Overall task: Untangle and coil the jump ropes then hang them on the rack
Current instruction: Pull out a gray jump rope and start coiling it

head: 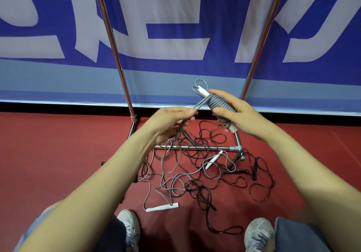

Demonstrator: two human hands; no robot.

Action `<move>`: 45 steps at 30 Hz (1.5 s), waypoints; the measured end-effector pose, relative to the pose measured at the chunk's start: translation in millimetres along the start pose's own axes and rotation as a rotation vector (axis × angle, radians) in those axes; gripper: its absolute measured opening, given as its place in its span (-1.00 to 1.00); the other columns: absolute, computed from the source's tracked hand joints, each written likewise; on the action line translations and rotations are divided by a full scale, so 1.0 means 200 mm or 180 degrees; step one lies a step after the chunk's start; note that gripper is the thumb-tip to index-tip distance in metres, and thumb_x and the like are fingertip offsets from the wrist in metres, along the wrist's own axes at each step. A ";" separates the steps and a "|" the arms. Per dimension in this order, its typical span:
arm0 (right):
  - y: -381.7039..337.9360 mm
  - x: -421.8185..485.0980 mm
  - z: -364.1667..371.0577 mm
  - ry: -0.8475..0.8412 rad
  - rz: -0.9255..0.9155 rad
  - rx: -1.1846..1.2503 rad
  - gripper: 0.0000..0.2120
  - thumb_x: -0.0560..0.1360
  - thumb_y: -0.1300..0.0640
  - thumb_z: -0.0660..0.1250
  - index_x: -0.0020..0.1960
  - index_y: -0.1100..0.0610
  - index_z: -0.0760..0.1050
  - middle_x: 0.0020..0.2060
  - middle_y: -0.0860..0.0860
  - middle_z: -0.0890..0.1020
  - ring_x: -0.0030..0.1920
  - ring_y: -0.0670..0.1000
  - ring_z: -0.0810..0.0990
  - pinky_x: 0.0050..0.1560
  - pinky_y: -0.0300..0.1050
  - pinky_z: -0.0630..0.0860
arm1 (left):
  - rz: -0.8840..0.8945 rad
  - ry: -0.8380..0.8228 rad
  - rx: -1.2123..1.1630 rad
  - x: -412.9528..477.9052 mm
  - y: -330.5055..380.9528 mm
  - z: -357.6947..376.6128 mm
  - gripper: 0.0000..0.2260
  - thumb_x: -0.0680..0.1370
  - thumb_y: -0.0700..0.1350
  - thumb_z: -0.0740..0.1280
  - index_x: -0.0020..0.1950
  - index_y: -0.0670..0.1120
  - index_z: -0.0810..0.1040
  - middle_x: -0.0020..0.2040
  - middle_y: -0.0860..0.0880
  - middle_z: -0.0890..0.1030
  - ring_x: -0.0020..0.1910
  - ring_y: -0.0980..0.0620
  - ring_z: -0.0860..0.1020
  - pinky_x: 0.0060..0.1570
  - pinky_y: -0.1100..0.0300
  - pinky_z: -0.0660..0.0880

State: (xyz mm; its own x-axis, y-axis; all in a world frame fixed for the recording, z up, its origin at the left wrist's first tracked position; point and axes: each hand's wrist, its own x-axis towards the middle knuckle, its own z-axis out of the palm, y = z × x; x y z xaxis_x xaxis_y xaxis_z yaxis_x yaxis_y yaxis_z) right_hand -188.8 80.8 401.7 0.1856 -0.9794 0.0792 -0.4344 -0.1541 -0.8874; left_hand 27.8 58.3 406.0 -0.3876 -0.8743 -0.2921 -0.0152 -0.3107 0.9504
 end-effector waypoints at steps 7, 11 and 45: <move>-0.05 -0.01 0.00 -0.0072 0.0160 0.0939 -0.60 0.51 0.07 0.34 0.25 -0.31 0.44 -0.11 0.12 0.64 -0.18 0.12 0.62 -0.30 0.00 0.57 | 0.0865 0.0329 0.0878 0.00 -0.01 -0.02 -0.86 0.53 -0.06 0.39 -0.16 -0.08 0.65 -0.42 0.08 0.49 -0.46 0.13 0.34 -0.36 0.29 0.29; -0.08 -0.04 -0.01 -0.0685 0.0256 0.1442 -0.59 0.47 0.03 0.35 0.30 -0.18 0.45 -0.14 0.19 0.65 -0.22 0.11 0.59 -0.40 -0.07 0.55 | 0.1136 0.0096 0.1581 0.00 0.01 -0.09 -0.87 0.57 -0.09 0.32 0.00 -0.05 0.66 -0.29 0.10 0.54 -0.32 0.21 0.43 -0.16 0.36 0.39; -0.02 -0.03 0.04 -0.0093 -0.0028 -0.1257 -0.46 0.60 0.02 0.25 0.47 -0.34 0.16 -0.32 -0.18 0.48 -0.36 -0.12 0.48 -0.16 -0.14 0.47 | 0.1051 0.0508 0.0351 -0.02 -0.09 0.08 -0.86 0.56 -0.15 0.35 0.11 -0.09 0.56 -0.29 0.01 0.60 -0.57 0.12 0.30 -0.55 0.31 0.20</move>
State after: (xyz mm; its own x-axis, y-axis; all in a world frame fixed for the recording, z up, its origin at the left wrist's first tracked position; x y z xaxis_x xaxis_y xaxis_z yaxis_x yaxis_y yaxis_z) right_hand -181.6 88.3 402.3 0.2132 -0.9746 0.0680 -0.7372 -0.2062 -0.6434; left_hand 14.4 72.5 392.1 -0.2400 -0.9704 0.0271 -0.0160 0.0319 0.9994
